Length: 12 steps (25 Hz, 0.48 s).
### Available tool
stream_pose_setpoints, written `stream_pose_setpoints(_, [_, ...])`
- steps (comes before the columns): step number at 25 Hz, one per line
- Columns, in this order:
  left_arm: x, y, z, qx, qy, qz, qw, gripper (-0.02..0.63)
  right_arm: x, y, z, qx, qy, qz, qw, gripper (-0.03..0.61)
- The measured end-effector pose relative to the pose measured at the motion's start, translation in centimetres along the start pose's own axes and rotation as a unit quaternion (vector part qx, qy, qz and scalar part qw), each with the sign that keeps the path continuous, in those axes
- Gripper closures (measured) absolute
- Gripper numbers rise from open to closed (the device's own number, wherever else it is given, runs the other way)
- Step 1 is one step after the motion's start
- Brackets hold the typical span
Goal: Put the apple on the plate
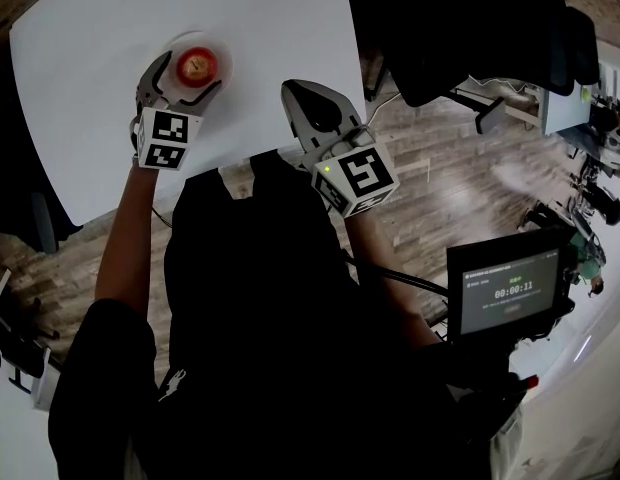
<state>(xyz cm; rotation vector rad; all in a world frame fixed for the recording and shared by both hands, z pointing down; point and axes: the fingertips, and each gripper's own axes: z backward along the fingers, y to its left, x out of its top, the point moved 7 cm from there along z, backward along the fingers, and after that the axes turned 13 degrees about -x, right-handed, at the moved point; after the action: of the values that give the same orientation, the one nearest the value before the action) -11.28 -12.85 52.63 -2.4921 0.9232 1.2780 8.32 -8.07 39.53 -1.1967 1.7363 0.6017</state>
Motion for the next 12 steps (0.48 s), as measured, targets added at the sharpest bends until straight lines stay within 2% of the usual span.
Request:
stream_pose_setpoints(8, [0.7, 0.0, 1.8, 0.020, -0.020, 0.024, 0.9993, 0.156, 0.5, 0.2, -0.6, 0.018, -0.016, 0.005, 1.000, 0.575])
stream_pose_setpoints(12, [1.3, -0.2, 2.9, 0.033, -0.032, 0.026, 0.9986, 0.218, 0.8, 0.5, -0.9, 0.029, -0.021, 0.012, 0.999, 0.575])
